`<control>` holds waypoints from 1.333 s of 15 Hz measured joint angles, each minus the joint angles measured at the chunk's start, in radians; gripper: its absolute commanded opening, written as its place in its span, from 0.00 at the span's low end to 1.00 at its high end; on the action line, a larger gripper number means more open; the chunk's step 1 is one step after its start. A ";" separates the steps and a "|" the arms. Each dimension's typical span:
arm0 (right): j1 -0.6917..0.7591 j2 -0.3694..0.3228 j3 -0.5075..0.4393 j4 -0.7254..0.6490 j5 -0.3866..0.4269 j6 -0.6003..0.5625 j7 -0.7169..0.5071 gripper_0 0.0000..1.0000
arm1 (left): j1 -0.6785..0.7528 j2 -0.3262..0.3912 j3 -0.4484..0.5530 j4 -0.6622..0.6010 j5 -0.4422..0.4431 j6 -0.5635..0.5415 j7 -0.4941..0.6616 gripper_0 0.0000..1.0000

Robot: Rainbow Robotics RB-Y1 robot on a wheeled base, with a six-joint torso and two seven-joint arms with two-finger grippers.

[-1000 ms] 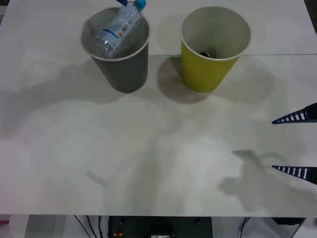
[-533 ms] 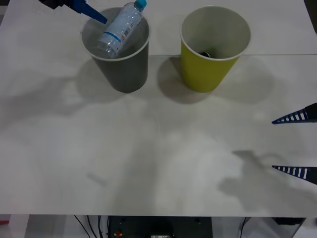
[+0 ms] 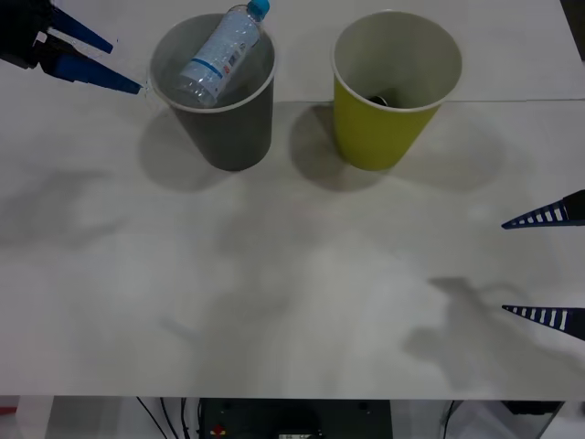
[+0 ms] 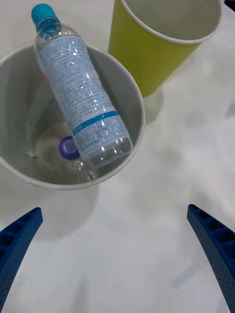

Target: Put the can into the green bin and the plastic bottle into the gray bin

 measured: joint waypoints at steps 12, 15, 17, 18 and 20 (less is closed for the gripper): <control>0.000 0.000 0.000 0.000 0.000 0.000 0.000 1.00 | 0.627 -0.094 0.669 0.046 -0.110 -0.174 -0.450 1.00; 0.000 0.000 0.000 0.000 0.000 0.000 0.000 1.00 | 0.886 -0.155 0.938 -0.158 -0.272 -0.182 -0.454 1.00; 0.000 0.000 0.000 0.000 0.000 0.000 0.000 1.00 | 1.006 -0.211 1.068 -0.238 -0.326 -0.234 -0.468 1.00; 0.000 0.000 0.000 0.000 0.000 0.000 0.000 1.00 | 1.054 -0.239 1.123 -0.267 -0.346 -0.263 -0.483 1.00; 0.000 0.000 0.000 0.000 0.000 0.000 0.000 1.00 | 1.144 -0.281 1.204 -0.317 -0.384 -0.288 -0.556 1.00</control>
